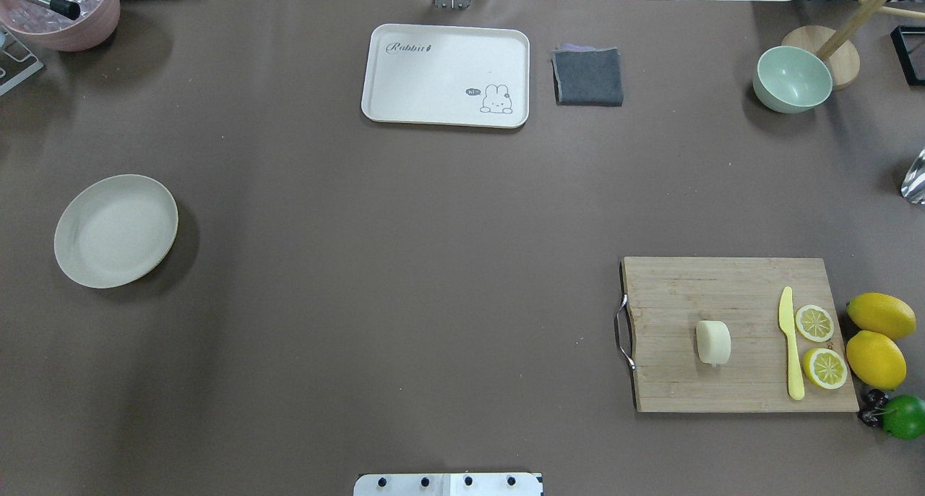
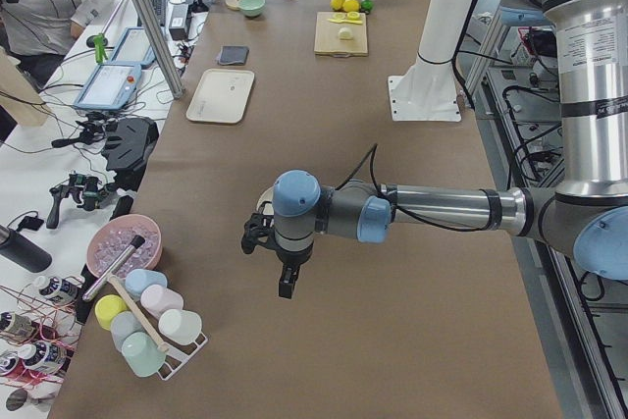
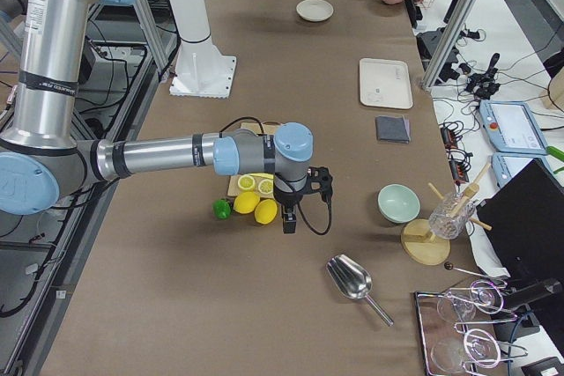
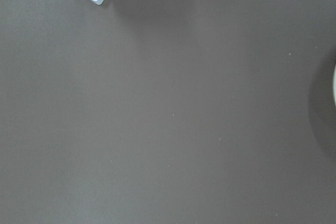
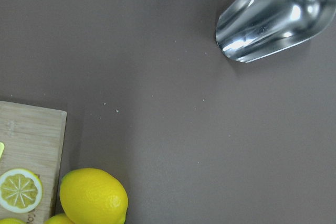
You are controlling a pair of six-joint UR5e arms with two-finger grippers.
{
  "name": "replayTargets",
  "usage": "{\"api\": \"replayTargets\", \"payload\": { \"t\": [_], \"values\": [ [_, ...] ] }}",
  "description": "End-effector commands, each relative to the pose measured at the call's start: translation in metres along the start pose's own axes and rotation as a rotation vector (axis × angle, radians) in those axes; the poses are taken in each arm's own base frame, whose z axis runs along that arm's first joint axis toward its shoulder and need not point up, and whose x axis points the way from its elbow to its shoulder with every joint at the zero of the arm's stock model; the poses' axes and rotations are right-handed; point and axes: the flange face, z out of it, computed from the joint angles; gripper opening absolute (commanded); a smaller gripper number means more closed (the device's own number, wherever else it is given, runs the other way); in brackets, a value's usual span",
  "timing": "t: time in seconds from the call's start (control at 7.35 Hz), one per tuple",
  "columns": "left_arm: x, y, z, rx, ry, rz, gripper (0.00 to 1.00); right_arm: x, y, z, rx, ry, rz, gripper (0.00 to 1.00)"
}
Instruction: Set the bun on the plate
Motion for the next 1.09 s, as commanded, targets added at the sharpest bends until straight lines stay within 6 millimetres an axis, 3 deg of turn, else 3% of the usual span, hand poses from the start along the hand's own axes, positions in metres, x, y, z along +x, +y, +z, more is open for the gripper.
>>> {"api": "replayTargets", "payload": {
  "t": [0.0,0.14,0.27,0.41,0.68,0.82,0.95],
  "values": [
    [0.01,-0.015,-0.012,0.127,-0.005,0.104,0.98,-0.006,-0.031,-0.04,0.098,0.011,-0.017,1.0],
    [0.017,-0.036,-0.022,0.164,-0.014,0.132,0.98,-0.002,-0.037,-0.051,0.121,0.011,-0.003,1.0],
    [0.013,-0.043,-0.019,0.158,-0.008,0.112,0.98,0.005,-0.03,-0.06,0.141,0.01,0.017,1.0],
    [0.013,-0.041,-0.018,0.16,-0.004,0.117,0.98,0.011,-0.018,-0.062,0.145,0.011,0.025,1.0],
    [0.019,-0.048,-0.022,0.17,-0.001,0.122,0.98,0.009,-0.014,-0.058,0.195,0.005,-0.021,1.0],
    [0.023,-0.05,-0.004,0.137,0.009,0.106,0.98,0.004,-0.016,-0.051,0.187,-0.016,-0.02,1.0],
    [0.027,-0.058,0.019,0.109,0.023,0.084,0.98,-0.017,-0.022,-0.037,0.155,-0.042,0.028,1.0]
  ]
}}
